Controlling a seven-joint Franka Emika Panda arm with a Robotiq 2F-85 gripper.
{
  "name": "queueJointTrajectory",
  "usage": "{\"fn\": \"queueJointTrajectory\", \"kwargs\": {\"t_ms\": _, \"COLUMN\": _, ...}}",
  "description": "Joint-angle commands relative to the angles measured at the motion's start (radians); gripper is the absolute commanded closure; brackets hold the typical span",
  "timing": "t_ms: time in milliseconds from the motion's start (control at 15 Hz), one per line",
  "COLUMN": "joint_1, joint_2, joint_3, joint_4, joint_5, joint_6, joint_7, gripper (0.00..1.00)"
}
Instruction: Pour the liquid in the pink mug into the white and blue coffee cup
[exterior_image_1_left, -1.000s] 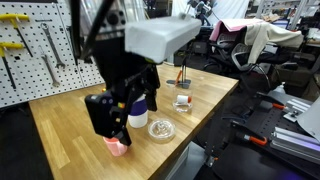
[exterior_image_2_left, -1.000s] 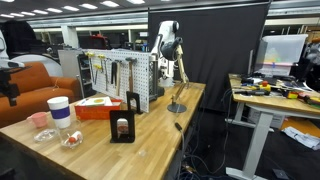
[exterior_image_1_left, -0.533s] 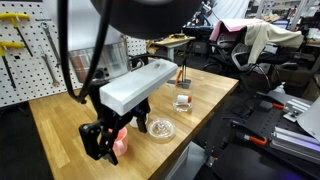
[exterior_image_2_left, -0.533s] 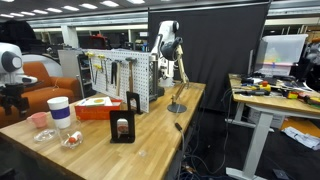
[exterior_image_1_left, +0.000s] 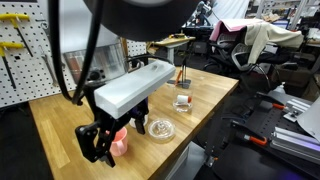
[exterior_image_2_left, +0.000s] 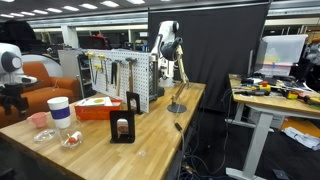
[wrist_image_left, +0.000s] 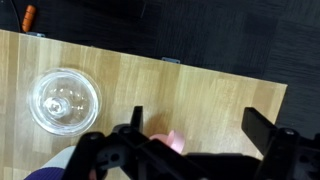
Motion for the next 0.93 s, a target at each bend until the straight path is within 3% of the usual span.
{"fn": "queueJointTrajectory", "kwargs": {"t_ms": 0, "joint_1": 0.037, "joint_2": 0.013, "joint_3": -0.044, "joint_4": 0.015, "joint_5": 0.035, "joint_6": 0.02, "joint_7": 0.028, "gripper": 0.0}}
{"fn": "queueJointTrajectory", "kwargs": {"t_ms": 333, "joint_1": 0.06, "joint_2": 0.055, "joint_3": -0.082, "joint_4": 0.045, "joint_5": 0.078, "joint_6": 0.067, "joint_7": 0.084, "gripper": 0.0}}
{"fn": "queueJointTrajectory", "kwargs": {"t_ms": 867, "joint_1": 0.113, "joint_2": 0.13, "joint_3": -0.166, "joint_4": 0.119, "joint_5": 0.057, "joint_6": 0.071, "joint_7": 0.151, "gripper": 0.0}}
